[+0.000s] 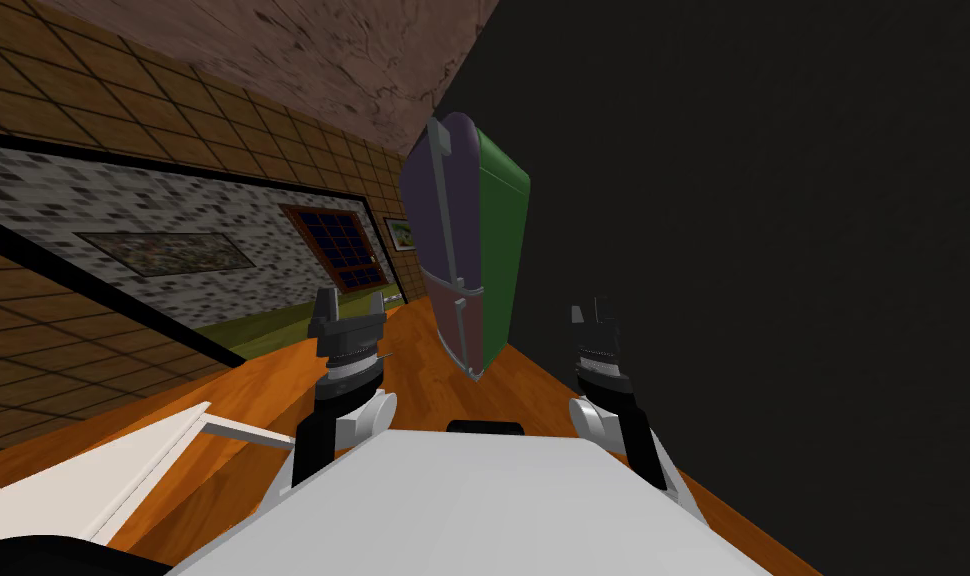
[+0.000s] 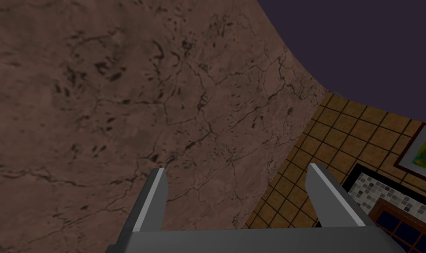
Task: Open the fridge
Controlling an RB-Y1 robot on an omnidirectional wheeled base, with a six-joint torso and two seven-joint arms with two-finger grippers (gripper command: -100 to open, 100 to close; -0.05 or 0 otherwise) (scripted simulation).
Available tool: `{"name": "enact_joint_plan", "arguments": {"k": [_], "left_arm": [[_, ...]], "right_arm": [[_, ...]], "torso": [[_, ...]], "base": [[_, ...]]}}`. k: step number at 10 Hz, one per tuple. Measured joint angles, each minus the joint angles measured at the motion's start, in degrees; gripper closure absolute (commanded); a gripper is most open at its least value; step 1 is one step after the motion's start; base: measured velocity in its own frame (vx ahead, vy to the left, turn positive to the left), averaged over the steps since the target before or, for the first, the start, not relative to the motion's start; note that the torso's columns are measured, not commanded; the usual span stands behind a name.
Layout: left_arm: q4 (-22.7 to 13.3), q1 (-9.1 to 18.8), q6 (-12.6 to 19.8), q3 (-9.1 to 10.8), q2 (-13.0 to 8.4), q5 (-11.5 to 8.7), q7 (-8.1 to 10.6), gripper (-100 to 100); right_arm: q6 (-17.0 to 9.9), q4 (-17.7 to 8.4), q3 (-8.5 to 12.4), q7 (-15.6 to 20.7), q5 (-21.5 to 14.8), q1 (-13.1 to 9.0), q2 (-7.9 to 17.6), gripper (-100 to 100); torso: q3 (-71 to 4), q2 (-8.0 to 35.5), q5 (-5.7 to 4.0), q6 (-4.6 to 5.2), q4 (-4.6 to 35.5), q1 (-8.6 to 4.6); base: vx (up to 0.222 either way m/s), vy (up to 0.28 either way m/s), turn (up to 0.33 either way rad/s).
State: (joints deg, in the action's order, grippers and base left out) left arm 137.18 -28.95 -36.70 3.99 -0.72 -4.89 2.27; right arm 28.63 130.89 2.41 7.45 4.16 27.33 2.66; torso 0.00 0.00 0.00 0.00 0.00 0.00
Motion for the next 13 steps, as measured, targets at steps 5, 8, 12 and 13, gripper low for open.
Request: {"name": "enact_joint_plan", "arguments": {"k": [5, 8, 12, 13], "left_arm": [[0.0, 0.0, 0.0, 0.00, 0.0, 0.0, 0.00, 0], [0.0, 0.0, 0.0, 0.00, 0.0, 0.0, 0.00, 0], [-0.1, 0.1, 0.6, 0.27, -2.0, -0.5, 0.04, -100], [-0.1, 0.1, 1.1, 0.41, -3.1, -0.8, 0.07, -100]], "right_arm": [[0.0, 0.0, 0.0, 0.0, 0.0, 0.0, 0.0, 0], [0.0, 0.0, 0.0, 0.0, 0.0, 0.0, 0.0, 0], [0.0, 0.0, 0.0, 0.0, 0.0, 0.0, 0.0, 0], [0.0, 0.0, 0.0, 0.0, 0.0, 0.0, 0.0, 0]], "torso": [[-36.9, 18.5, 0.00, 0.00, 18.5, 0.00], [-62.3, 31.2, 0.00, 0.00, 31.1, 0.00], [-84.3, 42.0, -0.01, 0.00, 42.0, -0.05], [-84.6, 42.1, -0.02, 0.00, 42.2, -0.07]], "base": [[0.000, 0.000, 0.000], [0.000, 0.000, 0.000], [0.024, -0.018, 0.033], [0.064, -0.048, 0.071]]}}
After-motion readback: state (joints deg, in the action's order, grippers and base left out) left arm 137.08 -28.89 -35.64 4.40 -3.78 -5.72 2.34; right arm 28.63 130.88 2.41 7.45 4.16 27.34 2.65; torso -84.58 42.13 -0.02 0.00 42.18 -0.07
